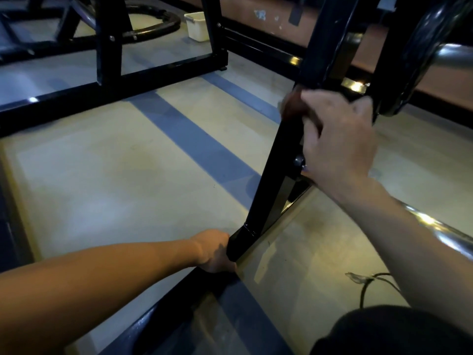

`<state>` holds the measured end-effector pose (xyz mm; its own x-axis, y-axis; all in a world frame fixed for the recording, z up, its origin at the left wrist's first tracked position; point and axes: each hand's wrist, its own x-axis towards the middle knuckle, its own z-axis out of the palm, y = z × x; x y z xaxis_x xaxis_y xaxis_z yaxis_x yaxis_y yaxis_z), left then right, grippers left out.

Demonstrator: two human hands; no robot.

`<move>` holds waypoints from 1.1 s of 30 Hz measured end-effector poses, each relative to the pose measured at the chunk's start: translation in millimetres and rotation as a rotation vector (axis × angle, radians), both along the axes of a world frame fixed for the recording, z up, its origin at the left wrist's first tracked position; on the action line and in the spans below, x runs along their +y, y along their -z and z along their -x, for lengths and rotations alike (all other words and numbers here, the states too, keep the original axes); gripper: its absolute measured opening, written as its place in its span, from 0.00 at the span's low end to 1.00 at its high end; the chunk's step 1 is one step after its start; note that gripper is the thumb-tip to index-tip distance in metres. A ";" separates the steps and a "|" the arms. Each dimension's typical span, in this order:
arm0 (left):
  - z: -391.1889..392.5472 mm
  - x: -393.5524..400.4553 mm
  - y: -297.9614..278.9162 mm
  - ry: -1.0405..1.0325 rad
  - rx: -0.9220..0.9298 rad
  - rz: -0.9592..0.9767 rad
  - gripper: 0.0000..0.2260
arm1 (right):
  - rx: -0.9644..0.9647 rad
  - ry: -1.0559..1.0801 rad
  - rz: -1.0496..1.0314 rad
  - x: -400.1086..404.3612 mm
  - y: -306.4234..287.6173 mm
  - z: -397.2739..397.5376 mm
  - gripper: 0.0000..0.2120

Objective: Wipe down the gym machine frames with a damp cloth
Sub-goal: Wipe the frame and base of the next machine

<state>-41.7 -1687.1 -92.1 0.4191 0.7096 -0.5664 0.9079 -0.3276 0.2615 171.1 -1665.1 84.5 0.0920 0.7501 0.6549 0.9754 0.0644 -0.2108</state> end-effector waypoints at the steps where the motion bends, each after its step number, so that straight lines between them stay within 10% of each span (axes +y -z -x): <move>1: 0.6 0.6 1.6 -0.003 0.004 -0.002 0.20 | 0.018 0.011 -0.017 8.7 -9.5 0.1 0.19; 33: -0.8 -1.1 -0.8 0.011 0.010 -0.020 0.19 | -0.018 -0.067 0.121 -18.8 27.8 6.8 0.19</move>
<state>-40.9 -1688.2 -91.3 0.4218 0.7162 -0.5560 0.9066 -0.3432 0.2457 164.3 -1683.9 56.7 0.0280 0.8279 0.5602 0.9736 0.1045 -0.2031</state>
